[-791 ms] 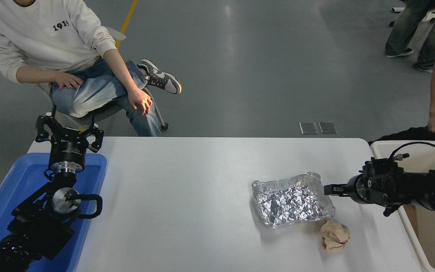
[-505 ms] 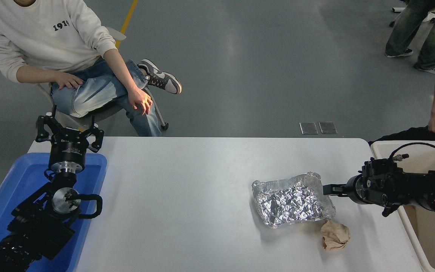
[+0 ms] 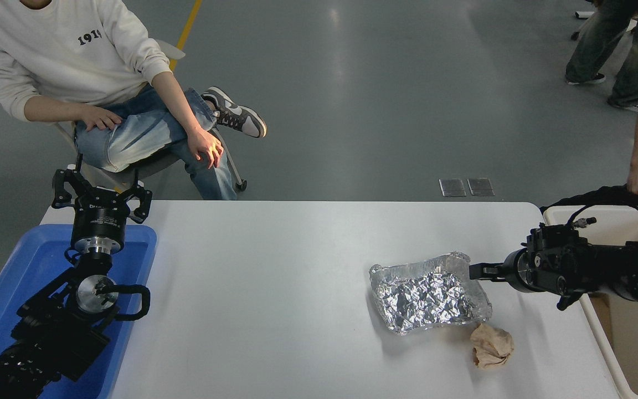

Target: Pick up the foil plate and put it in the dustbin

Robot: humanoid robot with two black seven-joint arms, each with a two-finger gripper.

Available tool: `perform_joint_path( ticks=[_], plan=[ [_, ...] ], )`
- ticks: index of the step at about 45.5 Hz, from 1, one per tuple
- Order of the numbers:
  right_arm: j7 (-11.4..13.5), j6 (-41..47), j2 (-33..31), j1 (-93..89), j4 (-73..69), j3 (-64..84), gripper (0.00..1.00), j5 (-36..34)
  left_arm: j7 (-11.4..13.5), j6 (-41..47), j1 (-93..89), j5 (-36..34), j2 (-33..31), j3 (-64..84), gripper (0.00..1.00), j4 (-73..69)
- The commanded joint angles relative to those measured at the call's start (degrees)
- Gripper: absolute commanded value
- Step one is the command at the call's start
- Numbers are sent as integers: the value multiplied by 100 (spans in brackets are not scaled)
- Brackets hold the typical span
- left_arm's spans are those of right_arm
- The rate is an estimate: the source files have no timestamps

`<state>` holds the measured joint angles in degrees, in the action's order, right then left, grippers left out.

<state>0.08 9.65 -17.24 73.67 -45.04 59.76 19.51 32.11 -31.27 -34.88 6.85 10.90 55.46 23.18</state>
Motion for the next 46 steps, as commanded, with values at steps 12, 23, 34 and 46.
perform_joint_path(
  ticks=[12,23,34,46],
  plan=[
    [-8,2935,-1791,4672,-3369,475,100,264,6,-2,-2,1,-1,0,99,3],
    [-8,3535,-1256,5851,-4241,448,100,88,-3,7,7,1,-1,0,99,3],
    [-17,3535,-693,6510,-4513,676,100,-369,-3,7,7,1,-1,0,99,3],
    [-8,3535,-411,6792,-4654,879,100,-729,6,7,7,9,-1,0,99,-6]
  ],
)
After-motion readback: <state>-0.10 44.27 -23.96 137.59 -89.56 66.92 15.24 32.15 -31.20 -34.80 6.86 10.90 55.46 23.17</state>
